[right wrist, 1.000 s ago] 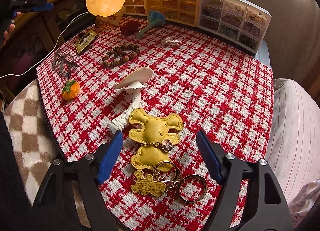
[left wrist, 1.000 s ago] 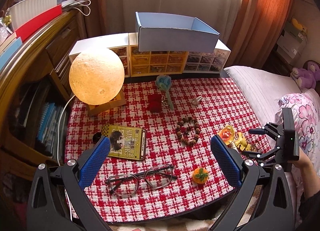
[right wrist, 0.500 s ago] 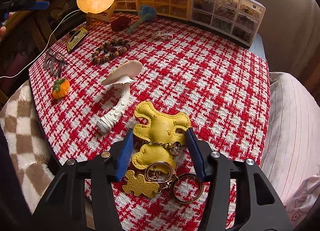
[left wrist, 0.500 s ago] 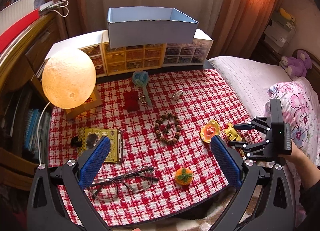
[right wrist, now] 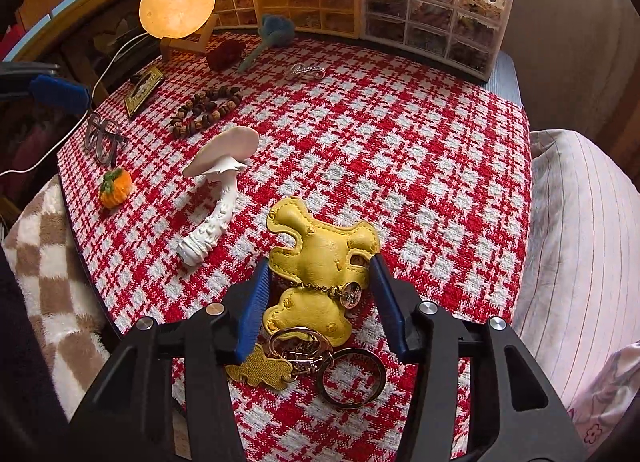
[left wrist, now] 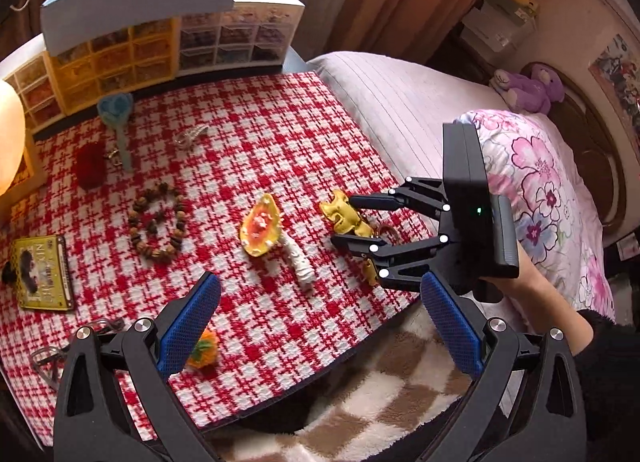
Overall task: Organize jewelry
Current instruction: 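Close left tool on the white stem of the mushroom figurine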
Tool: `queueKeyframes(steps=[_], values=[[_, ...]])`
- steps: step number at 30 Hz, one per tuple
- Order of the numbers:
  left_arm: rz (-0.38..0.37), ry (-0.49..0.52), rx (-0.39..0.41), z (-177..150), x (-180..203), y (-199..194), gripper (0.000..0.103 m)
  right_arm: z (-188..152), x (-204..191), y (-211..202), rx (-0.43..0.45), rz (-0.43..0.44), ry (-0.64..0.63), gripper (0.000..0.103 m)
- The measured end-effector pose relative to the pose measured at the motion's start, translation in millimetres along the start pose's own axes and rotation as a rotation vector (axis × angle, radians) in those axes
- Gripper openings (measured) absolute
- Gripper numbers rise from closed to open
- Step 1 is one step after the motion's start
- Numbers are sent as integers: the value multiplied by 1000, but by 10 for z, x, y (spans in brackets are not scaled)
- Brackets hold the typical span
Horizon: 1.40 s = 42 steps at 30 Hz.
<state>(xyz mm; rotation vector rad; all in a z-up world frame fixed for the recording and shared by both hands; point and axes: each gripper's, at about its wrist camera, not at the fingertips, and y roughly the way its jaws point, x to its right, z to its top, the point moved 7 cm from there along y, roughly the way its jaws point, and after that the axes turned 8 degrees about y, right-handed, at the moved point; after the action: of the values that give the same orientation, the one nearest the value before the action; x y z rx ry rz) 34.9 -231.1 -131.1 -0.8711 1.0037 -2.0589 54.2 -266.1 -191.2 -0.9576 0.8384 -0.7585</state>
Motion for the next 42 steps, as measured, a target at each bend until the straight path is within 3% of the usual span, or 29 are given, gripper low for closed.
queueKeyframes(steps=[4, 9, 13, 19, 21, 23, 24, 28, 32, 42], values=[[-32, -74, 10, -32, 115, 205, 99, 0, 30, -24, 11, 49, 23, 49], [9, -131, -5, -46, 113, 408, 93, -6, 62, -54, 27, 104, 37, 49], [38, -158, -37, -73, 79, 558, 76, 0, 56, -60, 13, 116, 5, 49], [133, -83, -108, -111, 50, 768, 58, -2, 54, -53, -7, 141, -38, 49], [160, -57, -124, -119, 53, 824, 48, -1, 64, -53, -9, 145, -41, 49], [181, -37, -134, -122, 44, 871, 31, -10, 48, -47, -13, 136, -68, 49], [183, -26, -147, -131, 52, 897, 28, -13, 44, -43, -21, 133, -74, 49], [193, -8, -165, -89, 54, 950, 28, 5, 35, -20, -59, 115, -78, 49], [214, -19, -203, -133, -46, 1077, 22, -43, -55, 4, -61, 23, -169, 49], [264, 52, -186, -172, -41, 1020, 18, -15, -47, 10, -103, 27, -185, 49]])
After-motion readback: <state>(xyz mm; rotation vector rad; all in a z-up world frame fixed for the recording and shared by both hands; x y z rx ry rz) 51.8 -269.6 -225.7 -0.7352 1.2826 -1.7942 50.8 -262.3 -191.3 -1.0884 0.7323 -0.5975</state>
